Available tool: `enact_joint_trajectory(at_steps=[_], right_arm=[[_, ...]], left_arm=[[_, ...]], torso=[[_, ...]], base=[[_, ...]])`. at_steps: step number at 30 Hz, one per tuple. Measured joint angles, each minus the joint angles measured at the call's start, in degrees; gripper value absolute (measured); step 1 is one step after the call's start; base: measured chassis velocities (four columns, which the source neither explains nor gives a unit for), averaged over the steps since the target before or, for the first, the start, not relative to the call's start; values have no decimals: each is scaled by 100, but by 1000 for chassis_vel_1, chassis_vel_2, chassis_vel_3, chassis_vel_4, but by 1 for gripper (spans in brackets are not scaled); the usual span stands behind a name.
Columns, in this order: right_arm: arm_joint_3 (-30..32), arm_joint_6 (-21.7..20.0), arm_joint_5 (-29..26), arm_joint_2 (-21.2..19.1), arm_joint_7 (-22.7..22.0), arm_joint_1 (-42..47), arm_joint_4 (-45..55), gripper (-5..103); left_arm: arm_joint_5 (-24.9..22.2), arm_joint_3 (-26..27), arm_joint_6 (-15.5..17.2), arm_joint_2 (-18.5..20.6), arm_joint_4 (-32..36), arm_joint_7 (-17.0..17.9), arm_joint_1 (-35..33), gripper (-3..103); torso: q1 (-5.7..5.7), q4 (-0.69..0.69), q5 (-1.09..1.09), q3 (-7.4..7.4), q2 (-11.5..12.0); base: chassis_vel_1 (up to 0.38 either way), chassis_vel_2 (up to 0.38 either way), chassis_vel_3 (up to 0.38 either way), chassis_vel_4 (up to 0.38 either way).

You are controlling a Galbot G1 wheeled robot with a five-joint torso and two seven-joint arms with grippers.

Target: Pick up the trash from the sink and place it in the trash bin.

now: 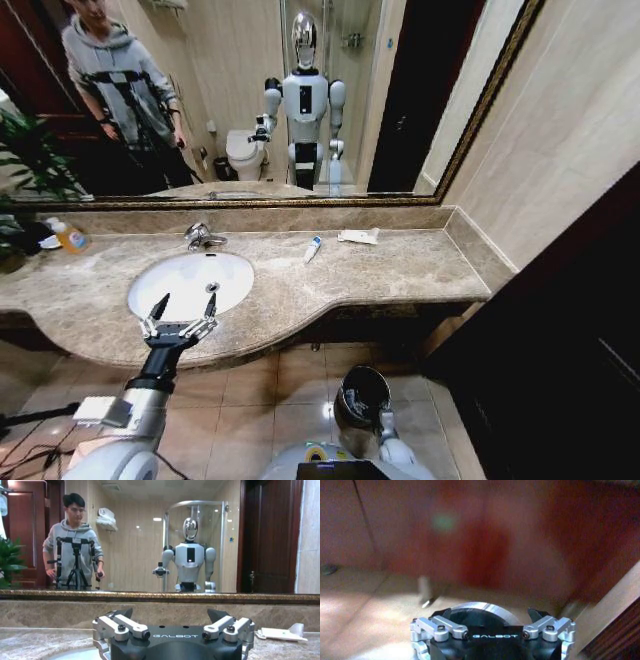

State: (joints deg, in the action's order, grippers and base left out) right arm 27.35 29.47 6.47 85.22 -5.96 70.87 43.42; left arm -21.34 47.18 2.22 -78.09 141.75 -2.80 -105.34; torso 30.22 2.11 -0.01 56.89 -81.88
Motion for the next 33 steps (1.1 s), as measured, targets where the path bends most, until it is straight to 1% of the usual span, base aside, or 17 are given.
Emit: enact_joint_trajectory(at_steps=[3,5,7,9,11,13,16,17,18,19,21,22,25,26,28,32,33], right_arm=[[214,295,244,-75,-433,658,946,100],[273,331,245,-85,-491,843,1256,100],[489,394,243,-66,-567,1433,2354,100],[564,411,242,-37,-575,1644,2716,100],[750,417,266,118,-587,2481,3941,100],[786,411,282,171,-593,2700,4265,100],[802,134,100,426,-594,3458,5744,100],[802,134,100,426,-594,3458,5744,100],[758,-41,-23,452,-558,3560,6154,100],[644,-504,-257,465,-419,3649,6824,100],[534,-960,-425,449,-243,3536,7273,100],[534,-960,-425,449,-243,3536,7273,100],[308,-1810,-979,312,31,2807,7686,100],[308,-1810,-979,312,31,2807,7686,100],[199,-2386,-1540,1,246,2002,7756,100],[196,-2539,-1514,-289,416,1102,7320,100],[139,-2578,-1482,-508,421,483,6899,100]], left_arm=[[0,0,0,0,0,0,0,100],[0,-1,0,0,0,-1,0,100],[0,0,0,0,0,0,0,100],[0,0,0,0,0,0,0,100],[0,0,0,0,0,0,0,100],[0,0,0,0,0,0,0,100],[0,-1,0,0,0,-1,0,100],[0,-1,0,0,0,-1,0,100],[0,0,0,0,0,-1,0,100],[0,0,0,0,0,0,0,100],[0,0,0,0,0,0,0,100],[0,0,0,0,0,0,0,100],[0,0,0,0,0,0,-1,100],[0,0,0,0,0,0,-1,100],[0,0,0,0,0,0,0,100],[0,-1,0,0,0,-2,-1,100],[0,0,0,-1,0,0,-1,100]], torso=[[0,-1,2,0,0],[0,-1,1,0,0],[0,0,2,0,0],[0,0,0,0,0],[0,-1,2,0,0],[0,-1,1,0,0],[-1,-3,1,0,-1],[-1,-3,1,0,-1],[-1,-2,1,0,-1],[-1,-1,-2,0,-1],[0,-2,0,0,-1],[0,-2,0,0,-1],[0,-1,1,1,-1],[0,-1,1,1,-1],[1,1,1,1,0],[1,-1,1,1,0],[1,0,2,2,1]], base=[[0,0,0,0],[0,0,0,0],[0,0,0,0],[0,0,0,0],[0,0,0,0],[0,0,0,0],[0,0,0,0],[0,0,0,0],[0,0,0,0],[0,0,0,0],[0,0,0,0],[0,0,0,0],[0,0,0,0],[0,0,0,0],[0,0,0,0],[0,0,0,0],[0,0,0,0]])
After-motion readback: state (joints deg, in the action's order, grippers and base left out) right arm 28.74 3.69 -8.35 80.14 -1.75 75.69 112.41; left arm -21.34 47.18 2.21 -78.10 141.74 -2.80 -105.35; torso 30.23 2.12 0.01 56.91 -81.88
